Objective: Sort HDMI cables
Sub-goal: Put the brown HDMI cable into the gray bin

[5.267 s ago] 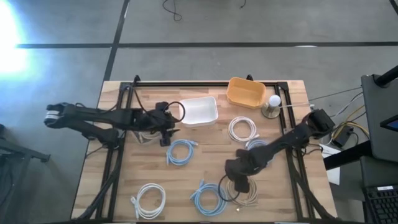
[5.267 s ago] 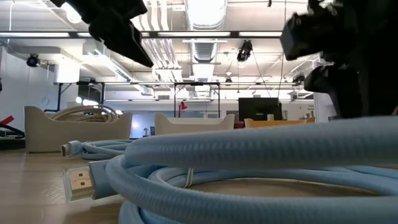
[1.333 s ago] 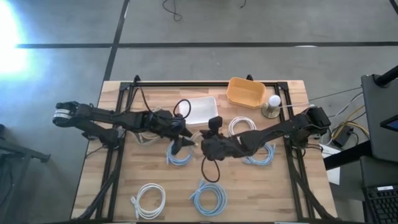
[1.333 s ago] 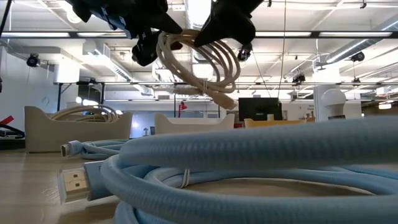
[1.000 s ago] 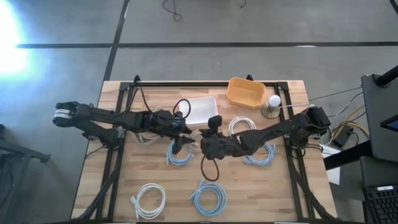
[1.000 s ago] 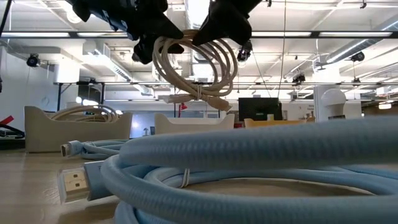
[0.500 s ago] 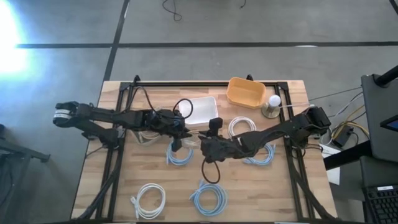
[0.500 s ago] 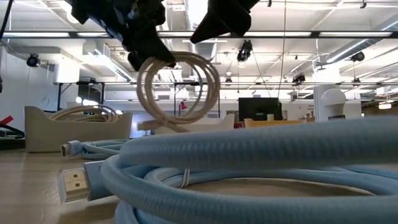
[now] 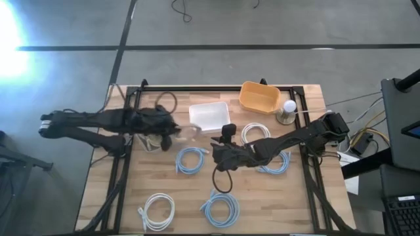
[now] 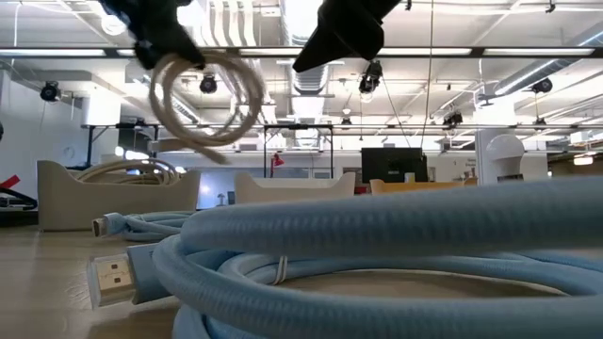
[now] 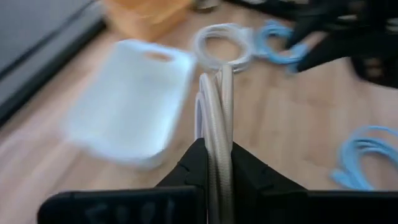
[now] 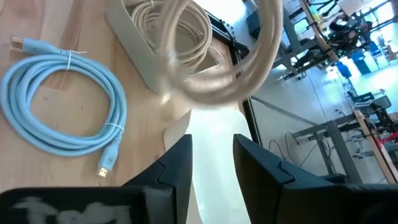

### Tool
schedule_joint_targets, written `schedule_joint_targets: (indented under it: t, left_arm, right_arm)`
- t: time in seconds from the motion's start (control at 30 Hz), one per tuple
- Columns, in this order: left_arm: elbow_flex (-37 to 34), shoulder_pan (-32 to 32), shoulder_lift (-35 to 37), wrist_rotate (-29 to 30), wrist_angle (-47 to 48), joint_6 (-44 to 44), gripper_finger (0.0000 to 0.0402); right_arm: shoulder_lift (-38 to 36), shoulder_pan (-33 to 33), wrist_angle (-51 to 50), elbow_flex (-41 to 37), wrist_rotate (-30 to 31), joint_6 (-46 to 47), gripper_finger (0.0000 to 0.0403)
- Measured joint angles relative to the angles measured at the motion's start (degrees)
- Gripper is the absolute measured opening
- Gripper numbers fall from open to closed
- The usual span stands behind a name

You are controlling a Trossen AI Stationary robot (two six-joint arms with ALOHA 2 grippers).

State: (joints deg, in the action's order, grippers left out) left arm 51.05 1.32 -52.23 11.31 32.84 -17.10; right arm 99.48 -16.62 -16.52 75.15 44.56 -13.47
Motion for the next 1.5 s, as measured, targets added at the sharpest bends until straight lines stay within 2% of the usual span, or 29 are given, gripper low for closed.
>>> schedule_joint_targets:
  t: [0.13, 0.27, 0.43, 0.7, 0.83, 1.0, 1.2, 1.5]
  left_arm:
    - [-0.5, 0.0, 5.5, 5.5, 8.3, -4.9, 0.0036]
    - [-0.9, 0.0, 8.7, 6.6, 16.8, -10.3, 0.0036]
    - [-2.1, 0.0, 11.1, 6.9, 21.9, -13.9, 0.0035]
    - [-3.5, 0.0, 11.9, 10.6, 23.0, -15.0, 0.0034]
    - [-5.1, 0.0, 11.8, 6.9, 25.0, -16.3, 0.0038]
    - [-10.7, 0.0, 11.7, 4.2, 25.8, -20.1, 0.005]
    - [-15.2, 0.0, 11.3, 7.2, 25.7, -20.2, 0.0074]
    - [-15.2, 0.0, 11.2, 8.3, 26.2, -19.4, 0.0127]
  right_arm:
    - [0.0, 0.1, 0.0, -0.2, 0.0, 0.0, 0.0104]
    - [0.0, 0.1, 0.0, -0.3, 0.0, 0.0, 0.0099]
    - [0.0, 0.1, 0.0, -0.4, 0.0, 0.0, 0.0093]
    - [0.0, 0.2, 0.0, -0.4, 0.0, 0.0, 0.0099]
    - [0.0, 0.2, 0.0, -0.4, 0.0, 0.0, 0.0102]
    - [0.0, 0.2, 0.0, -0.4, 0.0, -0.2, 0.0099]
    - [0.0, 0.2, 0.0, -0.4, 0.0, -0.2, 0.0089]
    - [0.0, 1.0, 0.0, -0.5, -0.1, 0.0, 0.0087]
